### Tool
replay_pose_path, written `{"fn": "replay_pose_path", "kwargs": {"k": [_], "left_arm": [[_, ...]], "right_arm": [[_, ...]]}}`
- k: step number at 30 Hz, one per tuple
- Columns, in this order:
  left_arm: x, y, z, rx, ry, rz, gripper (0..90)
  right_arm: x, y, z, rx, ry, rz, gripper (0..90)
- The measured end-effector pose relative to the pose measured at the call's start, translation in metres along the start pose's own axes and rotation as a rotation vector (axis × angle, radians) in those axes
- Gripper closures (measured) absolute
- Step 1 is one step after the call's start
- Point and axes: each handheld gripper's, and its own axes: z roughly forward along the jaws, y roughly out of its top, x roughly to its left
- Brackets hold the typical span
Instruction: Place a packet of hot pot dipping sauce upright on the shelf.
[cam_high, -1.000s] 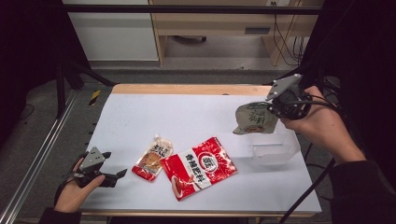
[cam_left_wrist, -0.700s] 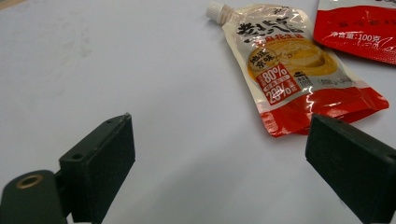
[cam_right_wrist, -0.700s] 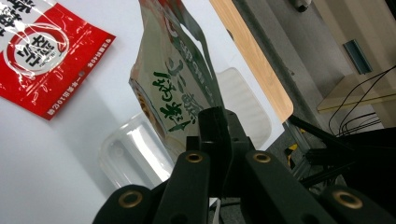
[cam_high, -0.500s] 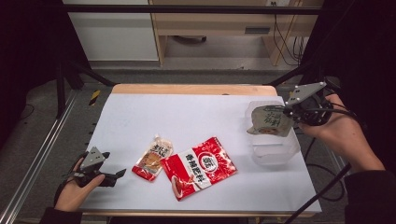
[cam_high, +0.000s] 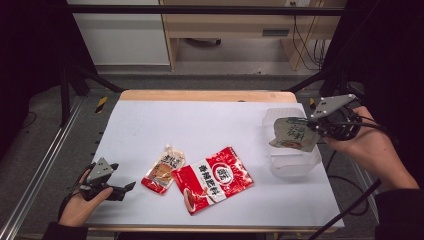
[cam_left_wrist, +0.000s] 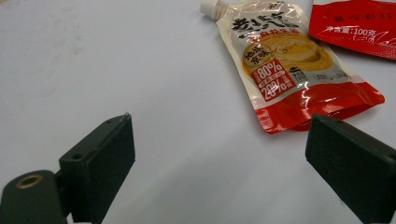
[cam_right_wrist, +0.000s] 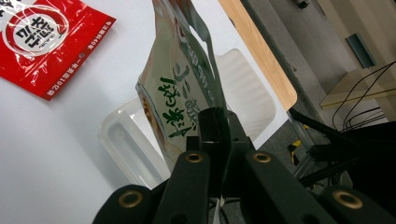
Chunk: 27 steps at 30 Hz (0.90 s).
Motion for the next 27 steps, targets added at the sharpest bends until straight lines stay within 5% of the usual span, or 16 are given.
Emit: {"fn": "replay_pose_path", "kwargs": {"k": [27], "left_arm": [[0.0,0.0,0.0,-0.002,-0.005,-0.005,8.0]], "right_arm": [[0.008,-0.014,0.0,-0.002,0.059,-0.014,90.0]]}}
